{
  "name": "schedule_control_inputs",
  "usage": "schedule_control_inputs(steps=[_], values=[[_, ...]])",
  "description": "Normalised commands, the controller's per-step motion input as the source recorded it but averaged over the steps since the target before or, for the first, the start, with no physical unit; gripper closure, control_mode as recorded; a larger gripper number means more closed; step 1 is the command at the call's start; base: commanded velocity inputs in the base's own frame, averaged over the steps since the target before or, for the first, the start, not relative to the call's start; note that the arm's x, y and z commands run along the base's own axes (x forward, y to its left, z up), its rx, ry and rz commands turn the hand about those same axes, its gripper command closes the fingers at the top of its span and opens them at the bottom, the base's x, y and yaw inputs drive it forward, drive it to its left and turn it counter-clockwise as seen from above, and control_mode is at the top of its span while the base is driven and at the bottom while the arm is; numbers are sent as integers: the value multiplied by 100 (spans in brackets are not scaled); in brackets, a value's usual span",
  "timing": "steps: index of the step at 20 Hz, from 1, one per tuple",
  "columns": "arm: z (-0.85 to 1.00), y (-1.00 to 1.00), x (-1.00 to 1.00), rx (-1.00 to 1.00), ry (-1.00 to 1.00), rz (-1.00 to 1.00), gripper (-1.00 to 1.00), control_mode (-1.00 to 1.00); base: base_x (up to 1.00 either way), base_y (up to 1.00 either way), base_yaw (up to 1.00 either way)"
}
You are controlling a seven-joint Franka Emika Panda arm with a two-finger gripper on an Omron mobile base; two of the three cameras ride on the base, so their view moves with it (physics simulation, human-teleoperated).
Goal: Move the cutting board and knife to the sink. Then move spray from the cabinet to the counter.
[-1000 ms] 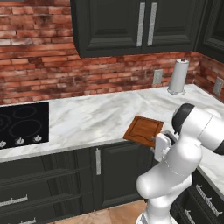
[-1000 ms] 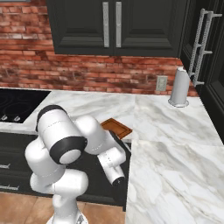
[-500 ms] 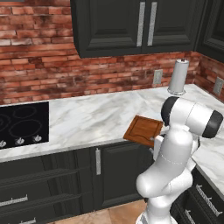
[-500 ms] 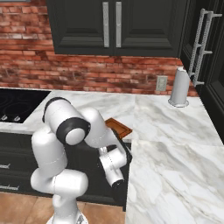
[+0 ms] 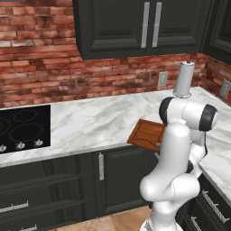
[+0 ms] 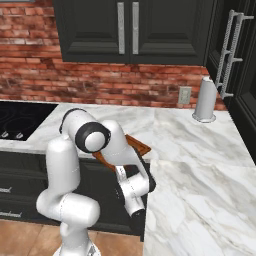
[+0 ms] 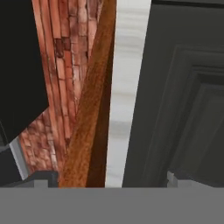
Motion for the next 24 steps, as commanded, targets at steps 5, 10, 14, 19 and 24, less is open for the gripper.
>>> schedule_control_inputs(steps=[5,10,14,19,24], values=[[1,0,14,0,0,0,-100,-100,0,0,0],[4,0,18,0,0,-2,-100,-100,0,0,0],[7,5,18,0,0,-3,-100,-100,0,0,0],[1,0,14,0,0,-1,-100,-100,0,0,0],[0,0,11,0,0,-1,-100,-100,0,0,0]])
